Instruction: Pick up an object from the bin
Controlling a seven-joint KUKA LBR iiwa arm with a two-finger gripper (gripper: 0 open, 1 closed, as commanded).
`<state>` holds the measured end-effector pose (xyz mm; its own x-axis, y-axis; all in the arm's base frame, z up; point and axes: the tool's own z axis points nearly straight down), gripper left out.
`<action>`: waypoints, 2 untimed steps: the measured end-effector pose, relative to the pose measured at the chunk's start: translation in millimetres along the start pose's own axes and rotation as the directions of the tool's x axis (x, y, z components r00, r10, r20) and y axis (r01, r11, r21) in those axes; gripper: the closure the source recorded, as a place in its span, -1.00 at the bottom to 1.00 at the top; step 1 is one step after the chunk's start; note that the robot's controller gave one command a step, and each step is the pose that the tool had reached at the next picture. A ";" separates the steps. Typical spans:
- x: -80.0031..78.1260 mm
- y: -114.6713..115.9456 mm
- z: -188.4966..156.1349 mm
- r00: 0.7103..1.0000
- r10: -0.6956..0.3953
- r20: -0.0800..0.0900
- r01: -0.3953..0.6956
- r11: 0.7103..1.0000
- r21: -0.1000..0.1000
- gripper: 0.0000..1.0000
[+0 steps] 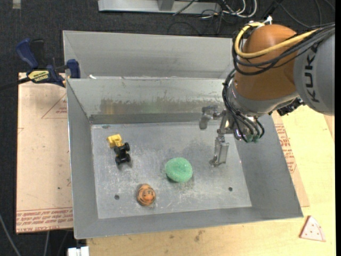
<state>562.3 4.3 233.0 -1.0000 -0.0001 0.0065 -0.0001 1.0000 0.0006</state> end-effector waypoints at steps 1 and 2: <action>-1.3 0.0 -4.7 1.000 0.000 0.008 0.000 1.000 0.000 -1.00; -9.1 5.7 38.9 0.998 -0.063 0.015 0.063 0.998 0.001 -1.00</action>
Offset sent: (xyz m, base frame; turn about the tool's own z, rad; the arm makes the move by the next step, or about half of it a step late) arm 0.0135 0.0123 -0.0921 -0.1353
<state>571.2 9.9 194.0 -0.9980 -0.0628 -0.0081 -0.0628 0.9980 0.0000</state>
